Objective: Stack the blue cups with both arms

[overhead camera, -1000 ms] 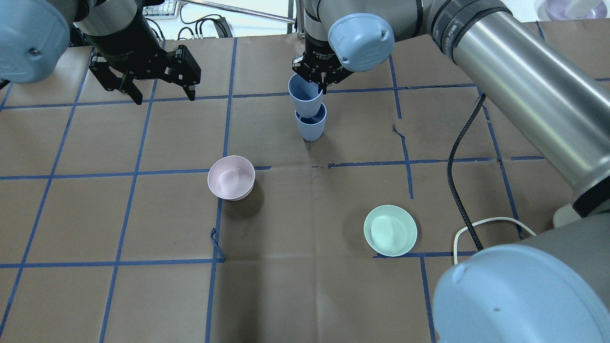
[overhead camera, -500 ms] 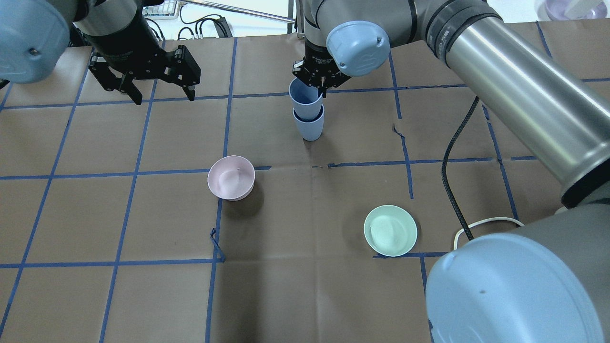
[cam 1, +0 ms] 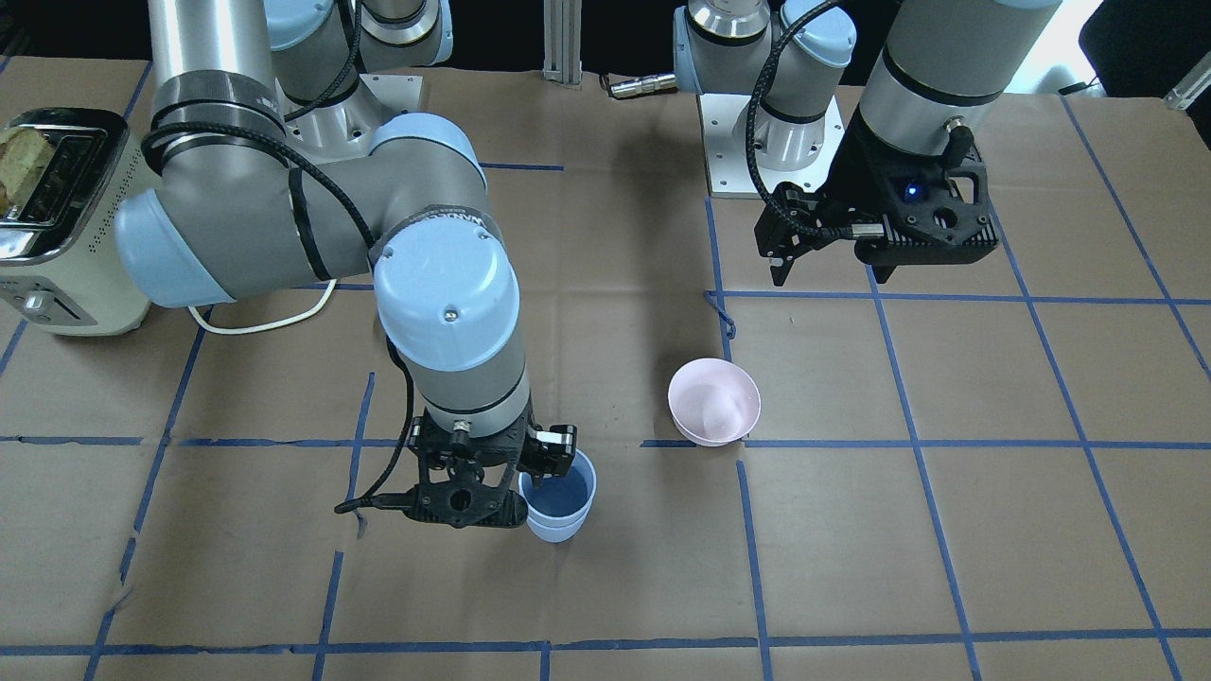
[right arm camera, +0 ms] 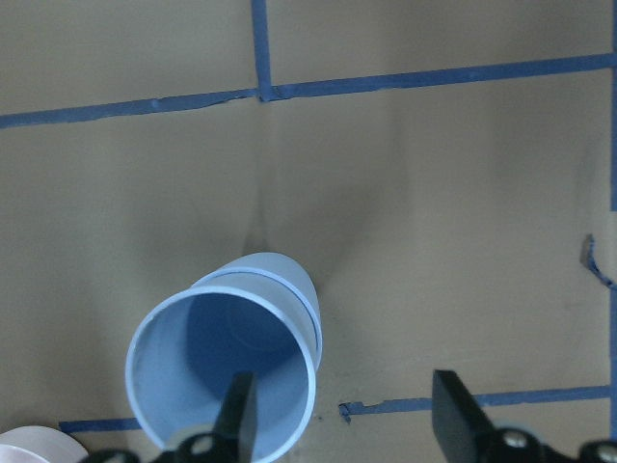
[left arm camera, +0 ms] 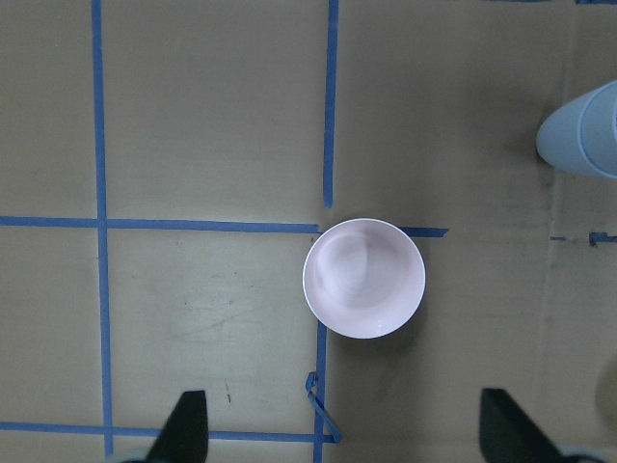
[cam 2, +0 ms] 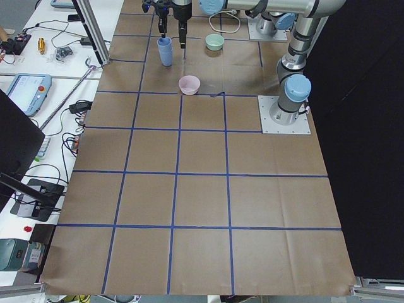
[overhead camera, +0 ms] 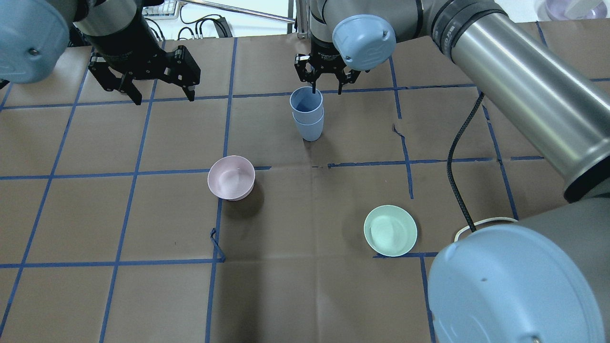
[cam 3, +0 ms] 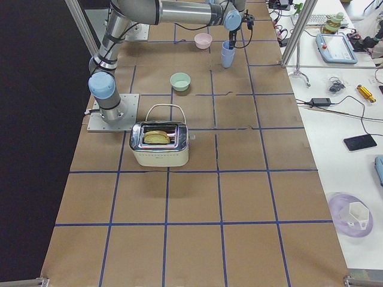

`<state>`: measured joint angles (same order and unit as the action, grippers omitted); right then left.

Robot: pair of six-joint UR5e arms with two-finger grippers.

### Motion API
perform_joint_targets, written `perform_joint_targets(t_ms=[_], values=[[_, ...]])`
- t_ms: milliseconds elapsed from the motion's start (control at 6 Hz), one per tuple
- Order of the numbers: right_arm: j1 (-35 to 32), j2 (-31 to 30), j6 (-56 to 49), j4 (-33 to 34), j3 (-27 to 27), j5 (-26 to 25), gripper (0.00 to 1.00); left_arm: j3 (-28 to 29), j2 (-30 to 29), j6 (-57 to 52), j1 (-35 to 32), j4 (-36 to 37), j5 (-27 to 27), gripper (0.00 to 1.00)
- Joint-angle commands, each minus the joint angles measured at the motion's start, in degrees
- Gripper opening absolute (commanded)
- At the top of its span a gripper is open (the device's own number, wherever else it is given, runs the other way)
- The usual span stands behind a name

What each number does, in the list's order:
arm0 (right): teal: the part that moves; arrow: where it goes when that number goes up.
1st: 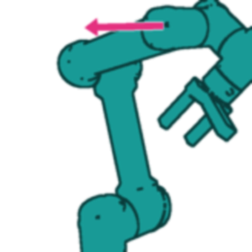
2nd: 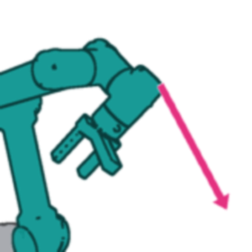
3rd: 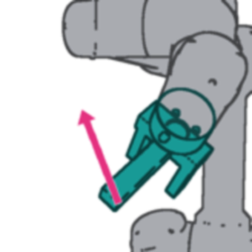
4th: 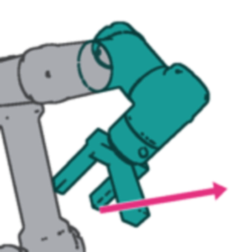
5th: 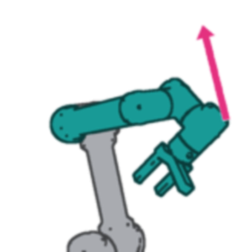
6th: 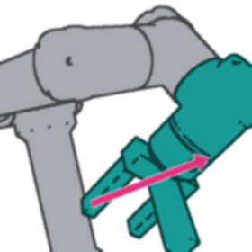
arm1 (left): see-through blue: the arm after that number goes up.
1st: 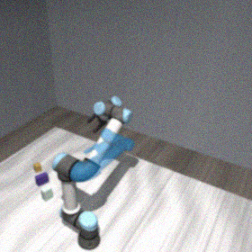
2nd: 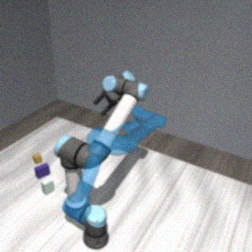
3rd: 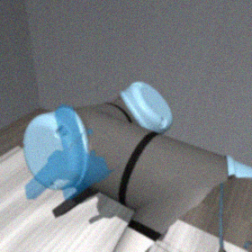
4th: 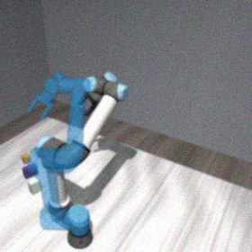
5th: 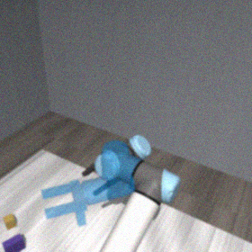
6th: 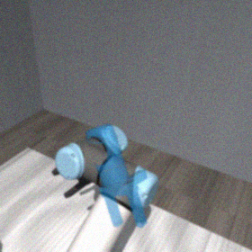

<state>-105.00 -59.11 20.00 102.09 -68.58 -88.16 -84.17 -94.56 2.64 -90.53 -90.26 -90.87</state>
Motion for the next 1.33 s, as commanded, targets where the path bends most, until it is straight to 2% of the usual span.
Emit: perform_joint_targets(t_ms=[0, 167, 333, 500, 833, 1167], values=[[3.7, -6.2, -6.1, -8.2, -0.4, 0.2, 1.00, 0.0, 0.0, 0.0, 0.0, -0.1, 0.1, 0.98], [6.4, -9.4, -7.9, -12.4, -2.2, 0.1, 1.00, 0.0, 0.0, 0.0, 0.0, 0.0, 0.1, 0.98], [9.1, -13.6, -12.5, -13.1, -6.4, -0.3, 1.00, 0.0, 0.0, 0.0, 0.0, 0.0, 0.0, 0.98], [11.3, -18.2, -15.0, -13.1, -11.8, -0.3, 1.00, 0.0, 0.0, -0.1, 0.0, 0.0, 0.0, 0.98], [11.5, -28.8, -14.8, -11.8, -22.9, -0.3, 1.00, 0.0, 0.0, -0.1, 0.0, -0.1, 0.0, 0.98], [11.9, -31.8, -15.0, -11.5, -25.0, -0.6, 1.00, 0.0, 0.1, -0.1, 0.0, -0.1, 0.0, 0.98]])
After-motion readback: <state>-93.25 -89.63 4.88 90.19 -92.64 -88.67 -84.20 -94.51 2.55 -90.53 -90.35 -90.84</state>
